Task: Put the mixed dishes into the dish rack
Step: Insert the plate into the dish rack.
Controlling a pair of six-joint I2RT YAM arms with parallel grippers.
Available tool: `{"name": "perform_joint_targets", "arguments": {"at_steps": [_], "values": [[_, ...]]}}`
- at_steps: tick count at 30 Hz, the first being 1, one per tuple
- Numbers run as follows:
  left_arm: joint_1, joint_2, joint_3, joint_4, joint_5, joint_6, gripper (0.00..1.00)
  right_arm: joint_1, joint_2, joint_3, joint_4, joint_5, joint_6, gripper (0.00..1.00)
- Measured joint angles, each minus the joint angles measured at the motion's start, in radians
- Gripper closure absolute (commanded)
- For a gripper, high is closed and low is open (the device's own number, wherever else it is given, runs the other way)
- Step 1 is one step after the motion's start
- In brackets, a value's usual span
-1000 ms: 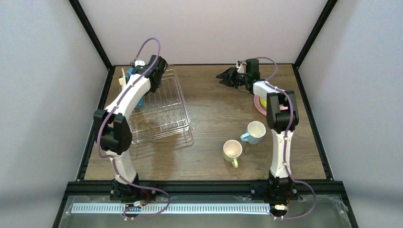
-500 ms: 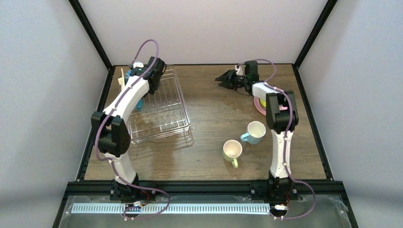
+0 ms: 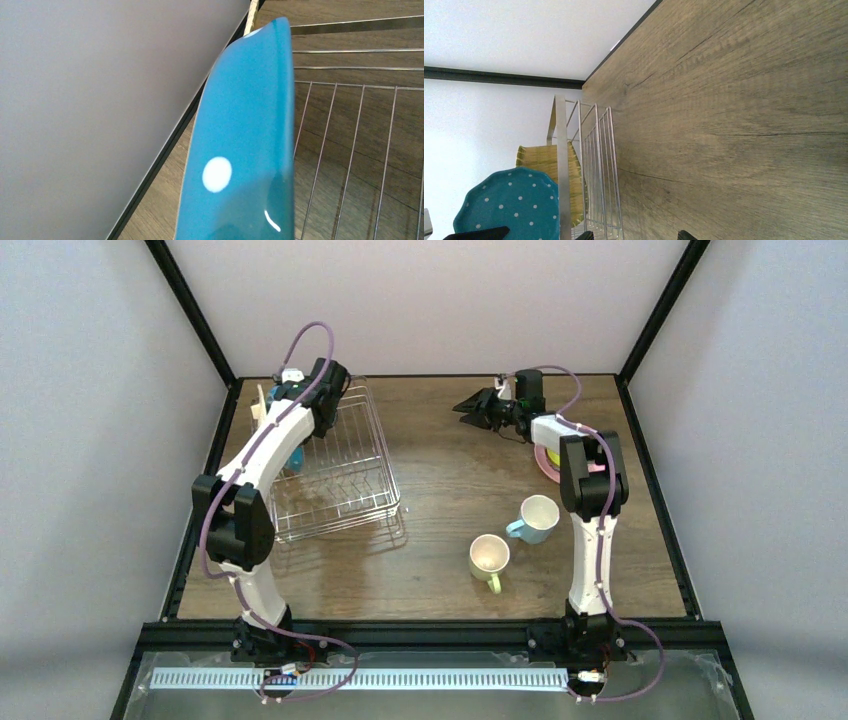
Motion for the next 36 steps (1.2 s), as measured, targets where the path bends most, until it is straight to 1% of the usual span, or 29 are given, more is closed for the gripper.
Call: {"name": "perform_joint_targets", "arguments": {"at_steps": [21, 36], "values": [[-0.008, 0.024, 0.002, 0.011, 0.004, 0.037, 0.97, 0.000, 0.000, -0.017, 0.027, -0.010, 0.002, 0.05], [-0.006, 0.040, 0.002, 0.033, 0.036, 0.098, 0.97, -0.002, 0.000, -0.017, 0.036, -0.011, 0.003, 0.05]]}}
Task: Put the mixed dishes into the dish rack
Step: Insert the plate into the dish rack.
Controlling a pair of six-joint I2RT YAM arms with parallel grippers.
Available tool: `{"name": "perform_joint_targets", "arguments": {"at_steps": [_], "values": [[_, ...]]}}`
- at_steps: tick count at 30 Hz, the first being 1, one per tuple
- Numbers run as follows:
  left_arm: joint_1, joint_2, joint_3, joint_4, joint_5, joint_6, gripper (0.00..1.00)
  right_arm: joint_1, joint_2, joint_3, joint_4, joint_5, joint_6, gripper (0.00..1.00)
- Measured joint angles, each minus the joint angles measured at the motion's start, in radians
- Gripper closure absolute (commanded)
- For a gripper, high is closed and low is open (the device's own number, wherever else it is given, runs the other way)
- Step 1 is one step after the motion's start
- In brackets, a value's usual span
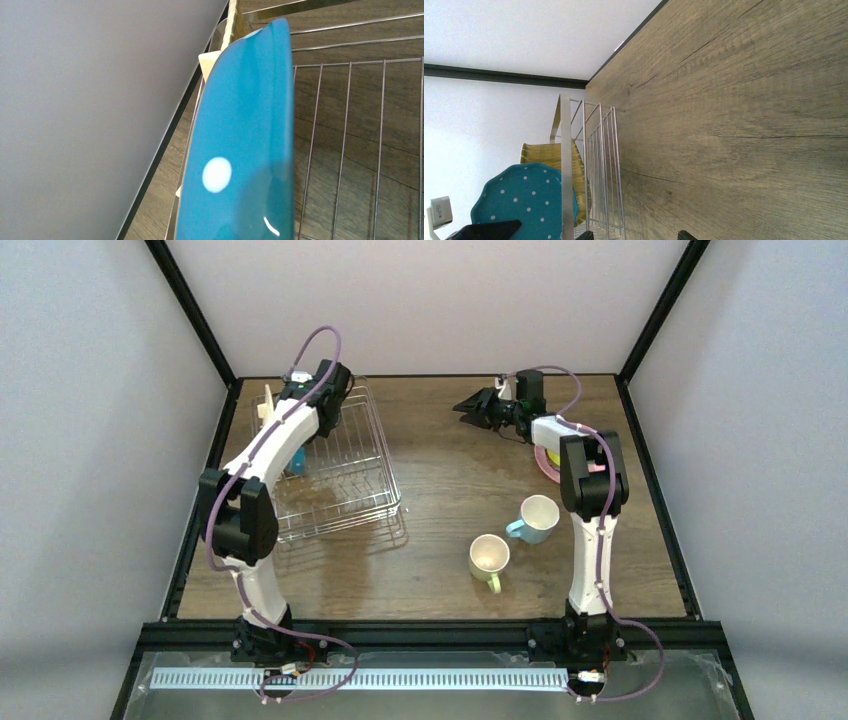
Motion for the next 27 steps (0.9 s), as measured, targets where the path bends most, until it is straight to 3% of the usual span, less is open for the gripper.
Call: {"name": "perform_joint_targets", "arguments": {"at_steps": [27], "values": [[0.013, 0.052, -0.001, 0.068, 0.068, 0.056, 0.97, -0.007, 0.000, -0.001, 0.015, 0.000, 0.017, 0.05]]}}
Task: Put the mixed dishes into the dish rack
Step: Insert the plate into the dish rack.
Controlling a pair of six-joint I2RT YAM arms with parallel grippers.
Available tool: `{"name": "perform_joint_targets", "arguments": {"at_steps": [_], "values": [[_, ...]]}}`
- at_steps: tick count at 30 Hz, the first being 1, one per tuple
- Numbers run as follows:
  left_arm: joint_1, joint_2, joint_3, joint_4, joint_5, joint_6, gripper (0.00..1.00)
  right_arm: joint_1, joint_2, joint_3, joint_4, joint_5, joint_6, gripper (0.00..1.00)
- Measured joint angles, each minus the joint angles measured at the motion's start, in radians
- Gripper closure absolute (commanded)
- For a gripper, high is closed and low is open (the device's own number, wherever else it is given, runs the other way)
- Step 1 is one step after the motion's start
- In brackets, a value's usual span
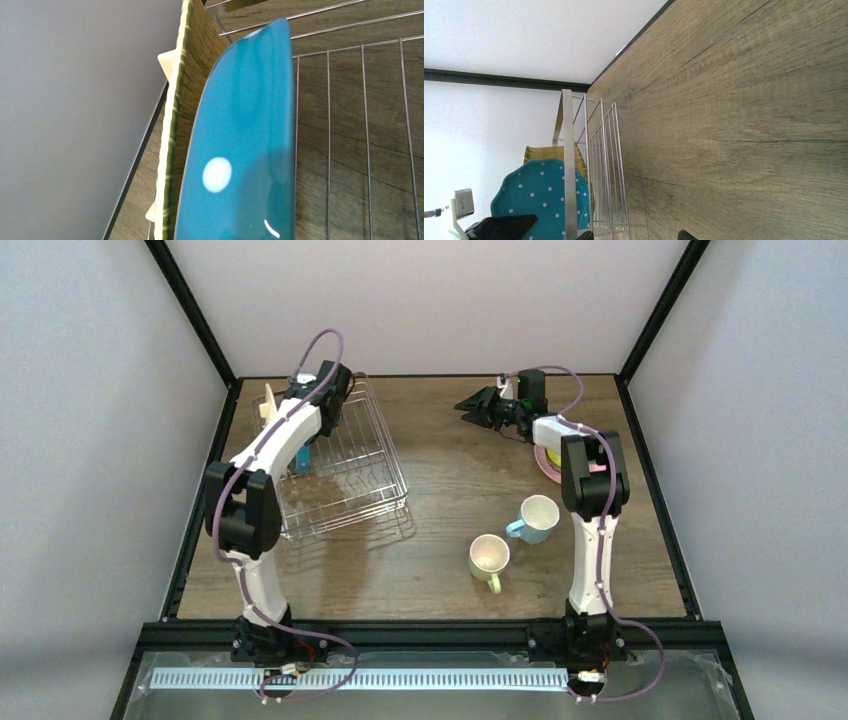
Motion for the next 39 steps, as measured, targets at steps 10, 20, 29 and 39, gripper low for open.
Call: {"name": "perform_joint_targets", "arguments": {"at_steps": [10, 20, 29, 39], "values": [[0.007, 0.008, -0.002, 0.016, 0.005, 0.004, 0.97, -0.004, 0.002, -0.010, 0.014, -0.003, 0.000, 0.05], [0.011, 0.014, -0.002, 0.026, 0.006, 0.005, 0.97, -0.005, 0.002, -0.010, 0.015, -0.005, 0.000, 0.05], [0.012, 0.021, -0.003, 0.053, 0.028, 0.008, 0.97, -0.005, 0.002, -0.010, 0.020, -0.007, 0.000, 0.05], [0.018, 0.021, -0.014, 0.102, 0.084, 0.004, 0.97, -0.006, 0.012, -0.010, 0.021, -0.007, 0.000, 0.05]]}}
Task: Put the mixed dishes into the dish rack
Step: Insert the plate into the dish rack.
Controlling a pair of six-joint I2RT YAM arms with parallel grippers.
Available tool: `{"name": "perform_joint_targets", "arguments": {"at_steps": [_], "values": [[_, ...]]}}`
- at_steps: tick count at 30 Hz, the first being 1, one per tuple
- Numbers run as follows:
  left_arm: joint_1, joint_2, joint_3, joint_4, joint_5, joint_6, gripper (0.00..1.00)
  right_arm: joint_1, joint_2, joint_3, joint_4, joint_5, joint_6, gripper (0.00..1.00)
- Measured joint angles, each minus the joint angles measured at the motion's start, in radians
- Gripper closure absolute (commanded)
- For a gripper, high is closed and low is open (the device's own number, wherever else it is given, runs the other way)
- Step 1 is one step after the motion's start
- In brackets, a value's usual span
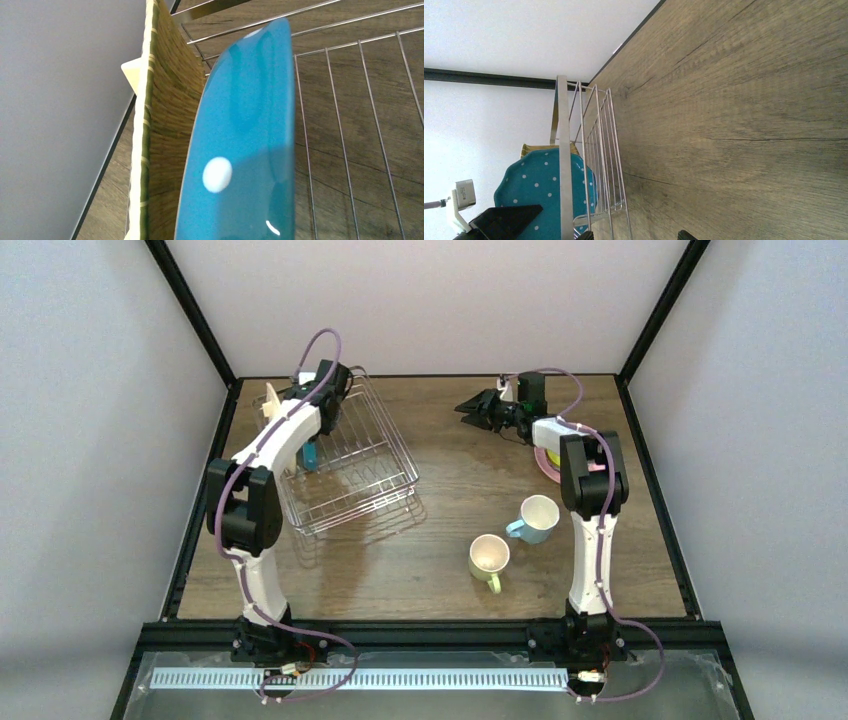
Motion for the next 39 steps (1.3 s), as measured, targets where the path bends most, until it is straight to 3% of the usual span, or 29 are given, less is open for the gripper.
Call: {"name": "perform_joint_targets", "arguments": {"at_steps": [9, 14, 23, 32, 39], "values": [[0.000, 0.002, -0.006, 0.008, 0.005, -0.021, 0.94, -0.002, 0.006, 0.000, 0.000, -0.001, 0.000, 0.05], [0.000, 0.006, -0.005, 0.006, -0.003, -0.050, 0.77, -0.005, 0.007, 0.000, 0.000, -0.003, 0.000, 0.05], [-0.002, 0.019, 0.010, -0.005, -0.016, -0.125, 0.37, -0.006, 0.017, 0.000, -0.001, -0.008, 0.000, 0.05], [-0.004, 0.056, 0.071, -0.046, -0.025, -0.216, 0.28, -0.012, 0.023, 0.009, -0.004, -0.018, 0.000, 0.05], [0.002, 0.072, 0.117, -0.087, -0.022, -0.253, 0.27, -0.018, 0.023, 0.013, -0.005, -0.026, 0.000, 0.05]]}}
